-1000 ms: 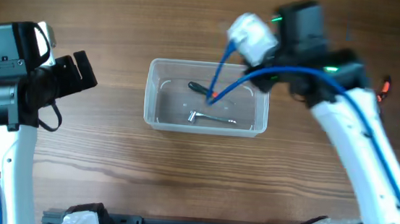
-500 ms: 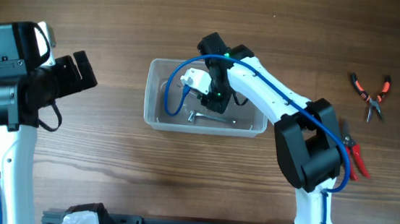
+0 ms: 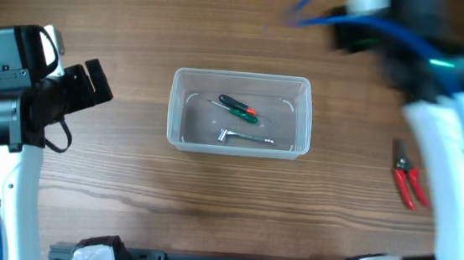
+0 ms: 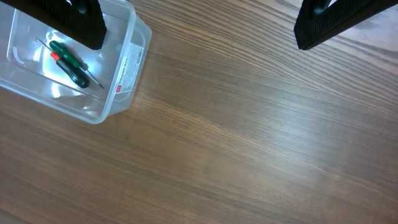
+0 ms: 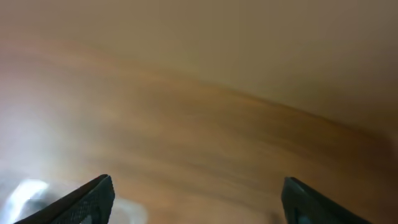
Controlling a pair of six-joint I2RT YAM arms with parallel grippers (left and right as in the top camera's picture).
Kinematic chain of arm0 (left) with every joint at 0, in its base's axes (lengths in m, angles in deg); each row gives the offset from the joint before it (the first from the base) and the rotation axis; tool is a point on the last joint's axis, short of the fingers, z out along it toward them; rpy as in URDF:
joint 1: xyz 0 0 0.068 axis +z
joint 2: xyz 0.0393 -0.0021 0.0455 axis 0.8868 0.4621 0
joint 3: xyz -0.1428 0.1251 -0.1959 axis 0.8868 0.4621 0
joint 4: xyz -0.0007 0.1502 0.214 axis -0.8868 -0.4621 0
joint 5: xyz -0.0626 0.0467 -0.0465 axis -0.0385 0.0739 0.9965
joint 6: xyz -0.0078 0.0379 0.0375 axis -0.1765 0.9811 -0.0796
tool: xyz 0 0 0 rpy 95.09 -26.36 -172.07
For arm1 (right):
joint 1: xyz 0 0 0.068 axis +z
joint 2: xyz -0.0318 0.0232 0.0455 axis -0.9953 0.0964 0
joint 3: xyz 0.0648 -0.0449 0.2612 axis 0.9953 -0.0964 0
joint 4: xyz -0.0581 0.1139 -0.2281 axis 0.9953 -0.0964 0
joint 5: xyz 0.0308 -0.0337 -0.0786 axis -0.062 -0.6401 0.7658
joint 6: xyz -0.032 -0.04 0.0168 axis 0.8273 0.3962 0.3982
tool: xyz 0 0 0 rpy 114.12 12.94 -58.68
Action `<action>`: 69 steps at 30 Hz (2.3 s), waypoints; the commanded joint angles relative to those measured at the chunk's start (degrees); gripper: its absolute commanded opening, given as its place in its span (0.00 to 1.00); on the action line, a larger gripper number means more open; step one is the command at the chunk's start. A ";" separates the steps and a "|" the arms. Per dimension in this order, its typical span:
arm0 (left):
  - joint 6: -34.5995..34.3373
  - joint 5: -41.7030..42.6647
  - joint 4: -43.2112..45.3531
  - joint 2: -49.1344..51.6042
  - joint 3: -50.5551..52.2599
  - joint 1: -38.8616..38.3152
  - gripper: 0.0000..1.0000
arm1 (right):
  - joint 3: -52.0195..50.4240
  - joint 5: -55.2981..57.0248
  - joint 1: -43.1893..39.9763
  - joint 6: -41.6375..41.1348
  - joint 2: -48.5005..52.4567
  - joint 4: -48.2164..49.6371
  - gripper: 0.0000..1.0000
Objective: Pack container
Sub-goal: 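Place the green screwdriver into the container and open the gripper, then move right gripper to the orange-black pliers and grasp a handle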
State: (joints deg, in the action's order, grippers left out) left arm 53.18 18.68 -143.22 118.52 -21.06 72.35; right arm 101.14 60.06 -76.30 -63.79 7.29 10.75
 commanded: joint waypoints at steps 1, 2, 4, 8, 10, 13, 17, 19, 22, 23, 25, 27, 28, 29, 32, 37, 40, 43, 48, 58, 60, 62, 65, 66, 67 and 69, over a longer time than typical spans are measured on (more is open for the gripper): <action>-0.31 0.50 0.13 -0.09 -0.33 0.37 1.00 | -1.66 -2.97 -13.46 3.28 5.57 -5.27 0.89; -0.33 0.50 0.13 -0.09 -0.33 0.37 1.00 | -1.66 -5.14 -16.70 8.35 7.56 -6.75 0.91; -0.33 0.50 0.07 -0.09 -0.33 0.37 1.00 | -1.66 -5.86 -22.91 14.08 13.77 -8.92 0.91; -0.31 0.48 -0.52 -0.09 -0.33 0.37 1.00 | -1.66 -5.86 -27.43 14.82 22.95 -8.83 0.93; -0.33 0.50 -0.50 -0.09 -0.33 0.37 1.00 | -1.66 -5.84 -27.69 15.80 27.34 -8.72 0.92; -0.31 0.48 -0.50 -0.09 -0.33 0.37 1.00 | -1.79 -6.80 -27.69 15.78 31.04 -8.68 0.92; -0.31 0.50 -0.48 -0.09 -0.33 0.37 1.00 | -3.78 -7.13 -28.02 17.05 34.53 -7.34 0.92; -0.33 0.50 -0.48 -0.09 -0.33 0.37 1.00 | -4.61 -7.13 -28.55 17.05 35.36 -5.79 0.92; -0.33 0.50 -0.48 -0.09 -0.33 0.37 1.00 | -4.63 -7.17 -29.79 17.07 36.24 -5.09 0.92; -0.33 0.50 -0.48 -0.09 -0.33 0.37 1.00 | -4.66 -7.67 -30.27 17.07 36.70 -5.01 0.92; -0.35 0.52 -0.48 -0.09 -0.33 0.37 1.00 | -4.66 -9.94 -31.06 17.05 38.32 -4.76 0.92; -0.55 0.52 -0.48 -0.09 -0.33 0.37 1.00 | -4.68 -10.14 -31.21 17.00 39.98 -4.76 0.91; -0.55 0.52 -0.48 -0.09 -0.33 0.37 1.00 | -4.68 -10.36 -31.21 16.87 40.41 -4.76 0.91; -0.55 0.52 -0.50 -0.09 -0.33 0.37 1.00 | -4.68 -10.36 -31.21 16.83 41.22 -4.81 0.91; -0.55 0.52 -0.52 -0.09 -0.33 0.37 1.00 | -4.74 -10.36 -31.28 16.81 42.99 -4.76 0.90; -0.55 0.52 -0.50 -0.09 -0.33 0.37 1.00 | -6.49 -10.97 -31.28 16.83 43.76 -3.67 0.73; -0.55 0.52 -0.50 -0.09 -0.33 0.37 1.00 | -6.49 -10.97 -31.28 16.39 43.76 -3.56 0.54; -0.55 0.52 -0.50 -0.09 -0.33 0.37 1.00 | -6.49 -10.97 -31.28 15.41 43.76 -3.48 0.33; -0.55 0.52 -0.50 -0.09 -0.33 0.37 1.00 | -6.49 -10.97 -31.28 15.41 43.76 -3.52 0.25; -0.52 0.52 -0.50 -0.09 -0.33 0.37 1.00 | -6.49 -10.99 -31.28 15.39 43.76 -3.45 0.08; -0.52 0.52 -0.50 -0.09 -0.33 0.37 1.00 | -6.49 -10.99 -31.28 15.37 43.76 -3.45 0.05; -0.52 0.50 -0.50 -0.09 -0.33 0.37 1.00 | -6.49 -10.99 -31.28 15.39 43.76 -3.48 0.04; -0.52 0.50 -0.50 -0.09 -0.33 0.37 1.00 | -6.49 -11.93 -31.28 15.34 43.74 -3.48 0.04; -0.52 0.50 -0.50 -0.09 -0.33 0.37 1.00 | -6.49 -12.59 -31.28 15.32 43.74 -3.48 0.04; -0.52 0.50 -0.52 -0.09 -0.33 0.37 1.00 | -6.49 -12.94 -31.28 15.32 43.71 -3.48 0.04; -0.52 0.52 -0.50 -0.09 -0.33 0.37 1.00 | -6.47 -12.92 -31.28 15.10 43.58 -3.58 0.04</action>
State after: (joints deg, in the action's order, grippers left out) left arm 53.16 18.70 -143.70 118.52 -21.06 72.41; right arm 96.46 50.88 -107.78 -48.09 48.62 7.56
